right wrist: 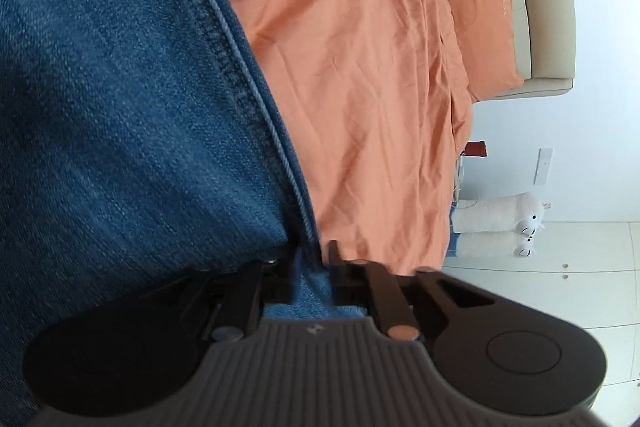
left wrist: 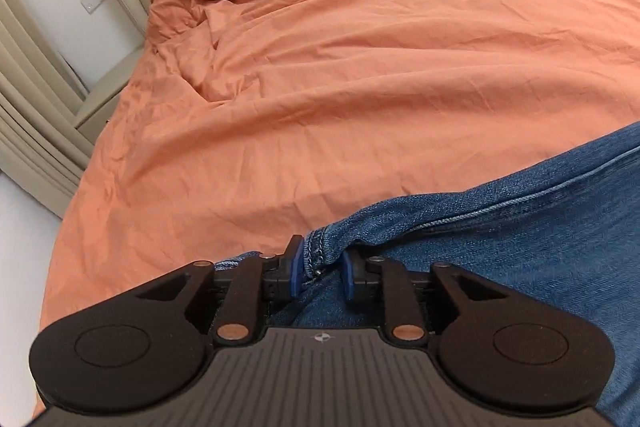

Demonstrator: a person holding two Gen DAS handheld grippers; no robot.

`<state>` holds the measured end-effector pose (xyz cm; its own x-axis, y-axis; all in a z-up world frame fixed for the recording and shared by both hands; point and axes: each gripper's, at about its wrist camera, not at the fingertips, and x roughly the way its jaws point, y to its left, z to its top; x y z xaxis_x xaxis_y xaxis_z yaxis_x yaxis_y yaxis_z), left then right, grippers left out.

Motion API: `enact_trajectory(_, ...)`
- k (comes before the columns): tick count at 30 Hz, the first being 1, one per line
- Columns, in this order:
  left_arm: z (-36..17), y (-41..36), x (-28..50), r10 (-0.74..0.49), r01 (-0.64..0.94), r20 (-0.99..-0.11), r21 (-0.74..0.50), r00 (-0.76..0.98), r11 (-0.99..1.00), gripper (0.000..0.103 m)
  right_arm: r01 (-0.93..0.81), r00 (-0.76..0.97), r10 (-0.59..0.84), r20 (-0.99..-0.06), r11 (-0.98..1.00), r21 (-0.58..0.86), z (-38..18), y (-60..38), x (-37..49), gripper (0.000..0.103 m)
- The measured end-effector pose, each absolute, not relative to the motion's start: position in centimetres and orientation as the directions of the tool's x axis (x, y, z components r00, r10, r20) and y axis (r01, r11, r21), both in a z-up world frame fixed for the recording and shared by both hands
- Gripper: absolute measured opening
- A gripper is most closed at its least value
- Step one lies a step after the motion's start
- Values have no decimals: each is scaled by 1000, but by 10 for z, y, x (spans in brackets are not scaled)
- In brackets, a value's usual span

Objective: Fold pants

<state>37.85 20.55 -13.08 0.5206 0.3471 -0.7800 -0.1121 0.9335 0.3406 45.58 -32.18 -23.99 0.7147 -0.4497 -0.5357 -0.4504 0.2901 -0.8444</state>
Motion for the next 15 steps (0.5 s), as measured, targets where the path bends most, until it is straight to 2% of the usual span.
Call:
enact_trajectory(1, -127, 207, 376, 328, -114, -785, 317, 525, 942, 35, -433, 725, -448, -523, 293, -852, -238, -321, 453, 44)
enact_trajectory(2, -123, 210, 376, 304, -110, -794, 291, 526, 950, 49, -418, 734, -444, -514, 302, -857, -234, -321, 452, 49)
enact_trajectory(3, -119, 212, 374, 278, -105, -803, 262, 527, 959, 82, -403, 736, -443, -512, 322, -857, -228, -320, 450, 56)
enact_trajectory(4, -113, 212, 372, 267, -112, -800, 246, 537, 963, 97, -391, 733, -440, -518, 350, -851, -222, -320, 447, 62)
enact_trajectory(5, -108, 212, 368, 263, -119, -787, 238, 558, 964, 102, -385, 732, -432, -527, 375, -843, -215, -318, 444, 63)
enact_trajectory(8, -90, 215, 355, 252, -147, -775, 204, 579, 968, 100, -371, 734, -411, -540, 424, -826, -200, -304, 423, 63)
enact_trajectory(12, -64, 232, 320, 226, -219, -771, 114, 596, 969, 97, -403, 729, -309, -611, 529, -747, -175, -273, 382, 63)
enact_trajectory(15, -49, 251, 282, 195, -286, -778, 21, 597, 958, 97, -434, 699, -200, -686, 645, -630, -156, -244, 349, 63)
